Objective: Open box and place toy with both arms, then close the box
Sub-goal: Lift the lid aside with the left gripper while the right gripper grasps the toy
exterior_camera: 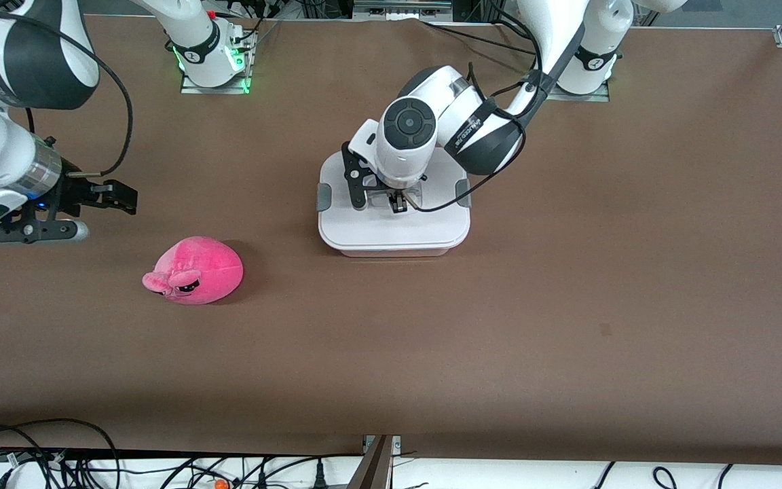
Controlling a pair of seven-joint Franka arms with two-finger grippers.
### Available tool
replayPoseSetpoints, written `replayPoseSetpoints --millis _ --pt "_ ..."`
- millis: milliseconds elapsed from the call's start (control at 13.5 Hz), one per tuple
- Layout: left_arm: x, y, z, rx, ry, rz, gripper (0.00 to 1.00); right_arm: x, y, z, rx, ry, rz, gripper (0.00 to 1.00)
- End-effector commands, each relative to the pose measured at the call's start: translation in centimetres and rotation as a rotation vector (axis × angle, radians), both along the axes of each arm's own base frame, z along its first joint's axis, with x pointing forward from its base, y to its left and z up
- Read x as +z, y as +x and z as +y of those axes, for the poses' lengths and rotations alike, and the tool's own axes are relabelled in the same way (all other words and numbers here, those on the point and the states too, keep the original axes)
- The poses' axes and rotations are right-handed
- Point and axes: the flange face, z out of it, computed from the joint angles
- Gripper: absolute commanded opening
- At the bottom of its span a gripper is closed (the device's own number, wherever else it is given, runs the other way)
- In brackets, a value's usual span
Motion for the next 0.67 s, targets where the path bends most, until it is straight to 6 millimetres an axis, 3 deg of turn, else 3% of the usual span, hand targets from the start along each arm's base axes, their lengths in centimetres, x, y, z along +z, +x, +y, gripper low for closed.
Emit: replayPoseSetpoints --millis 0,149,223,371,594 --pt "7.0 -2.0 2.1 -0.04 0.045 0.016 0.0 -3.9 1.5 1.1 0.026 -0.02 0.06 1.0" --pt "10.5 -2.9 3.9 -0.058 0.07 0.034 0.0 -8.2 2.6 1.8 0.031 0.021 0.083 1.0" --pt "10.9 -2.8 5.5 -0.048 0.106 0.07 0.0 -9.5 2.7 2.1 0.027 0.041 0.088 1.0" --pt "11.0 0.2 12.0 -0.03 0.158 0.169 0.0 -12.1 2.5 2.0 0.024 0.044 0.069 0.99" --pt "10.2 4.1 22.5 -0.156 0.185 0.281 0.0 -17.0 2.0 1.5 0.022 0.044 0.002 0.99"
